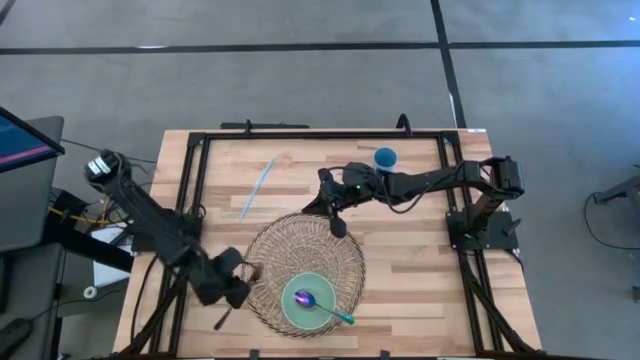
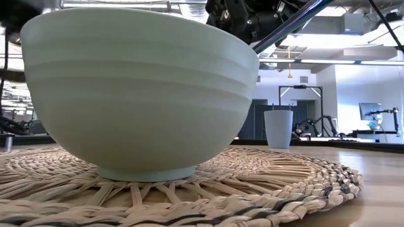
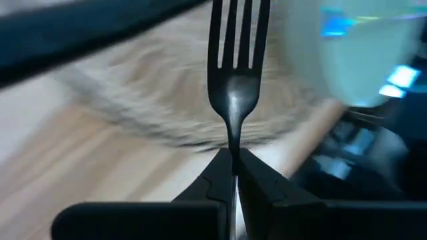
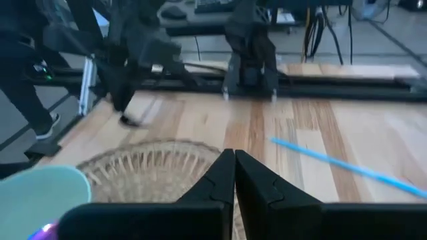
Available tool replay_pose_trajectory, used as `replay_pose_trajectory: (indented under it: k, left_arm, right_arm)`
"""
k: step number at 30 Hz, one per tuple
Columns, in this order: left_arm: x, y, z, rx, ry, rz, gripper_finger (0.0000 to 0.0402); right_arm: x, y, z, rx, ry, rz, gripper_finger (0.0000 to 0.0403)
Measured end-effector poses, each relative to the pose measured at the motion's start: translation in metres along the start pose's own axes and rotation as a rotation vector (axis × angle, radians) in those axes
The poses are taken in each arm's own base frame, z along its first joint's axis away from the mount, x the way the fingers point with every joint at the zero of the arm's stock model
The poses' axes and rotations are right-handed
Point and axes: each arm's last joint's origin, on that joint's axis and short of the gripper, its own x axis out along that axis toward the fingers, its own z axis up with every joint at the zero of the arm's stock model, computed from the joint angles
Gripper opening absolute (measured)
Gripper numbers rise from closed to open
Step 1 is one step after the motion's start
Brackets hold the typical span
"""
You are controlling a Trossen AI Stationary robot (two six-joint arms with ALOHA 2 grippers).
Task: Pick & Place Utensil
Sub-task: Put the black fork into the light blue bowl
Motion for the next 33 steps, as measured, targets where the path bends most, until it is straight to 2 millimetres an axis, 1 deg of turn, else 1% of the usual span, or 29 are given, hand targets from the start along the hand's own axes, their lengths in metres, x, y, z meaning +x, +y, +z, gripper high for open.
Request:
replay_pose_trajectory:
  k: [4,7,12,14,16,18,21,23,25,27,30,33]
  left_arm:
    - [0.008,-0.022,0.022,0.116,0.062,-0.192,0.0012]
    - [0.018,-0.03,0.037,0.134,0.14,-0.277,0.0013]
    - [0.038,-0.029,0.056,0.085,0.325,-0.278,0.0014]
    - [0.044,-0.032,0.065,0.066,0.379,-0.279,0.0014]
    - [0.046,-0.039,0.072,0.058,0.428,-0.296,0.0014]
    - [0.046,-0.051,0.077,0.066,0.466,-0.334,0.0014]
    - [0.043,-0.067,0.083,0.092,0.496,-0.382,0.0014]
    - [0.044,-0.073,0.088,0.105,0.494,-0.398,0.0014]
    - [0.052,-0.073,0.091,0.09,0.496,-0.377,0.0014]
    - [0.066,-0.068,0.091,0.069,0.518,-0.331,0.0014]
    - [0.085,-0.062,0.089,0.077,0.618,-0.302,0.0015]
    - [0.095,-0.06,0.088,0.085,0.67,-0.31,0.0015]
  right_arm:
    - [0.001,0.004,0.002,-0.011,-0.023,0.01,0.0005]
    - [0.002,0.007,0.005,-0.019,-0.043,0.017,0.0005]
    - [0.002,0.01,0.005,-0.018,-0.042,0.024,0.0005]
    - [0.003,0.012,0.005,-0.019,-0.04,0.03,0.0005]
    - [0.003,0.014,0.005,-0.02,-0.04,0.036,0.0005]
    - [0.004,0.015,0.005,-0.021,-0.039,0.039,0.0005]
    - [0.004,0.017,0.004,-0.022,-0.038,0.043,0.0005]
    - [0.004,0.018,0.004,-0.014,-0.037,0.046,0.0005]
    - [0.005,0.019,0.004,0.01,-0.034,0.048,0.0005]
    - [0.001,0.019,0.006,0.038,-0.016,0.048,0.0005]
    - [-0.012,0.025,0.013,0.061,0.021,0.055,0.0005]
    - [-0.026,0.037,0.018,0.119,0.098,0.068,0.0001]
